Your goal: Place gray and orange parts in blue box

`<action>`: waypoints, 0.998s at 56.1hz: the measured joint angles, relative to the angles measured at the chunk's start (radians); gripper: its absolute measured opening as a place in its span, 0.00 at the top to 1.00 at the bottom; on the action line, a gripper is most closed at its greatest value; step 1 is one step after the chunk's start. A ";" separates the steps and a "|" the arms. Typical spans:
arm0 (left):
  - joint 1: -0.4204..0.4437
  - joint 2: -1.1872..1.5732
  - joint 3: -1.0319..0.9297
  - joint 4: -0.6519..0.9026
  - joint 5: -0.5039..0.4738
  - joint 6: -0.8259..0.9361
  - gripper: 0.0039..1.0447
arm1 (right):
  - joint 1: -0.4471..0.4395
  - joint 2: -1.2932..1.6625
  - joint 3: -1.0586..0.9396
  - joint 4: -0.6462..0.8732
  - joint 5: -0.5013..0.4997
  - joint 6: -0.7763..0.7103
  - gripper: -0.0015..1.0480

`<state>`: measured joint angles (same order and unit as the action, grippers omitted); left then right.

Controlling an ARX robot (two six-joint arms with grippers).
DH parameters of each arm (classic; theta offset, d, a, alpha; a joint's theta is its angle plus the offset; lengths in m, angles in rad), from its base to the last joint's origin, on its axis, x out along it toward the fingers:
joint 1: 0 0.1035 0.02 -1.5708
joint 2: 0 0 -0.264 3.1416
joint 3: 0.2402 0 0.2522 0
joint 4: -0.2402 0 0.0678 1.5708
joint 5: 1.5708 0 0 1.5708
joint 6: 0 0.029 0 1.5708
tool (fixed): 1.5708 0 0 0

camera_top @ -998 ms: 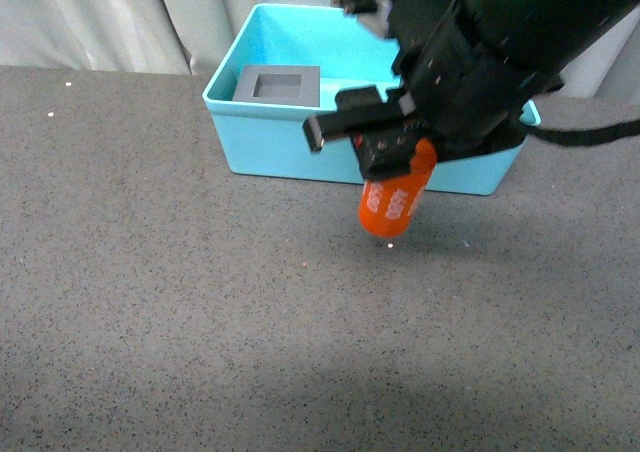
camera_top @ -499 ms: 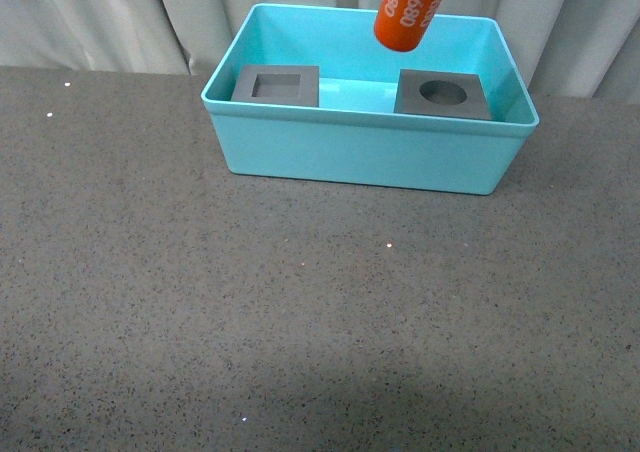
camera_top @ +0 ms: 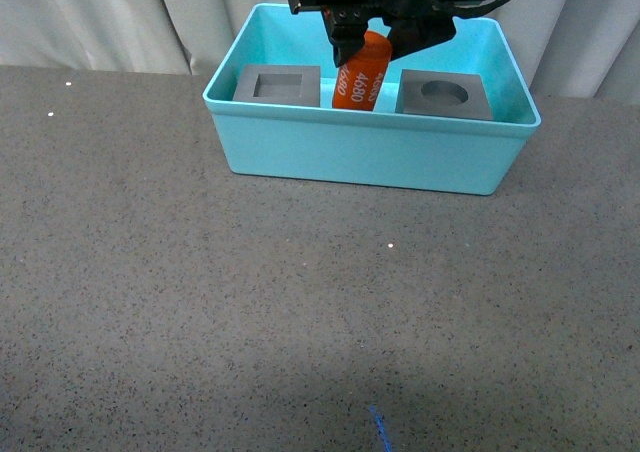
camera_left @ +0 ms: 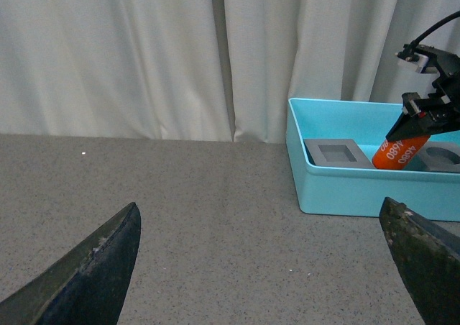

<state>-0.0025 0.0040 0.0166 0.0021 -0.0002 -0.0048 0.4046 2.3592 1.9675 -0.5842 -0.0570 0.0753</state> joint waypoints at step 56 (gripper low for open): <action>0.000 0.000 0.000 0.000 0.000 0.000 0.06 | 0.005 0.147 0.132 -0.074 0.042 0.007 0.26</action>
<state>-0.0025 0.0040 0.0166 0.0017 -0.0002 -0.0048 0.4091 2.5061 2.0995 -0.6579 -0.0154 0.0826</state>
